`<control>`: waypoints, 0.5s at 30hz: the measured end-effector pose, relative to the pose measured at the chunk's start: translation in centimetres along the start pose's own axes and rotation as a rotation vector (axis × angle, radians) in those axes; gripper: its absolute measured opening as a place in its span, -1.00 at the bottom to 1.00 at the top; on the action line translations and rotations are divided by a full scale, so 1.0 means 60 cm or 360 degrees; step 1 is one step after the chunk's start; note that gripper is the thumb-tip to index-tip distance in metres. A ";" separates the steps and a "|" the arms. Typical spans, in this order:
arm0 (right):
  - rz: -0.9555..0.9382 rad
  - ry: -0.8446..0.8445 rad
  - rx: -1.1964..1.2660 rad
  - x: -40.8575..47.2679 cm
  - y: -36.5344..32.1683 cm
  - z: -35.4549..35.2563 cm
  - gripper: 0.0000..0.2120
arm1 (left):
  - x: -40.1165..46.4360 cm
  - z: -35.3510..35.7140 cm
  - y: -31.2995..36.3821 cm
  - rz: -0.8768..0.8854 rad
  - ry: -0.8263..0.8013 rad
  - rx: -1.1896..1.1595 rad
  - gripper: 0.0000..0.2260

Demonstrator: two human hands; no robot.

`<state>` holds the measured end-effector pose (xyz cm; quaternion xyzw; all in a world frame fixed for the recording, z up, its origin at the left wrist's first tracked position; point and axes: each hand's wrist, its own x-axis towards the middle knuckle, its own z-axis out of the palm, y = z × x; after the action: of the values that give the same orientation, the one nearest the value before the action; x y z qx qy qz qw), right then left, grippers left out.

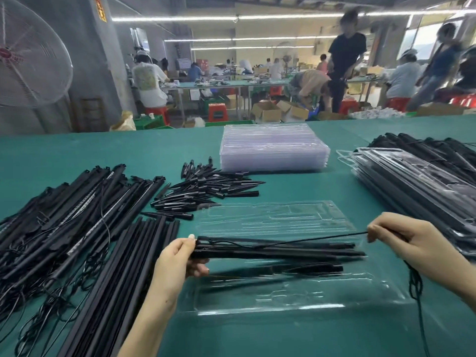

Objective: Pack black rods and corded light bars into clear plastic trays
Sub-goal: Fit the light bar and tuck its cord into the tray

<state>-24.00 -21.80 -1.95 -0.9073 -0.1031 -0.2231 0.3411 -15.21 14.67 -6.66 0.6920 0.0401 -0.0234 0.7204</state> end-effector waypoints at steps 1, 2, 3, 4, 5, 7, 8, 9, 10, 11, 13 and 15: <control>0.0021 -0.0039 -0.0006 0.002 0.002 0.002 -0.82 | 0.001 -0.002 -0.001 -0.0004 0.0013 0.0002 -0.76; 0.0039 -0.0088 -0.0030 0.005 0.004 0.005 -0.81 | 0.002 -0.004 0.000 -0.0009 0.0014 -0.0001 -0.77; 0.0063 -0.0150 -0.0087 0.006 0.009 0.010 -0.82 | 0.002 -0.005 0.000 -0.0016 0.0005 -0.0004 -0.77; 0.0098 -0.0219 -0.0162 0.006 0.017 0.016 -0.81 | 0.001 -0.005 0.000 -0.0028 -0.0011 -0.0006 -0.77; 0.0139 -0.0290 -0.0242 0.005 0.025 0.022 -0.81 | -0.001 -0.003 -0.001 -0.0046 -0.0031 -0.0010 -0.78; 0.0233 -0.0355 -0.0353 -0.001 0.040 0.034 -0.85 | -0.007 0.003 -0.003 -0.0091 -0.0066 -0.0015 -0.79; 0.0284 -0.0355 -0.0368 -0.004 0.046 0.038 -0.88 | -0.009 0.007 -0.004 -0.0106 -0.0087 -0.0007 -0.79; 0.0316 -0.0350 -0.0390 -0.006 0.052 0.041 -0.88 | -0.011 0.010 -0.006 -0.0113 -0.0107 0.0011 -0.78; 0.0327 -0.0355 -0.0439 -0.007 0.057 0.045 -0.87 | -0.012 0.012 -0.006 -0.0116 -0.0121 0.0032 -0.78; 0.0337 -0.0388 -0.0530 -0.007 0.061 0.048 -0.87 | -0.011 0.013 -0.006 -0.0118 -0.0125 0.0052 -0.78; 0.0378 -0.0471 -0.0808 -0.006 0.069 0.051 -0.86 | -0.008 0.011 -0.006 -0.0133 -0.0120 0.0080 -0.77; 0.0397 -0.0476 -0.1078 -0.004 0.075 0.054 -0.84 | -0.004 0.010 -0.010 -0.0150 -0.0102 0.0116 -0.75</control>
<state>-21.62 -23.02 -6.79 -0.9966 0.0388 -0.0667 0.0280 -15.50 14.02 -7.20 0.7141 0.0485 -0.0809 0.6937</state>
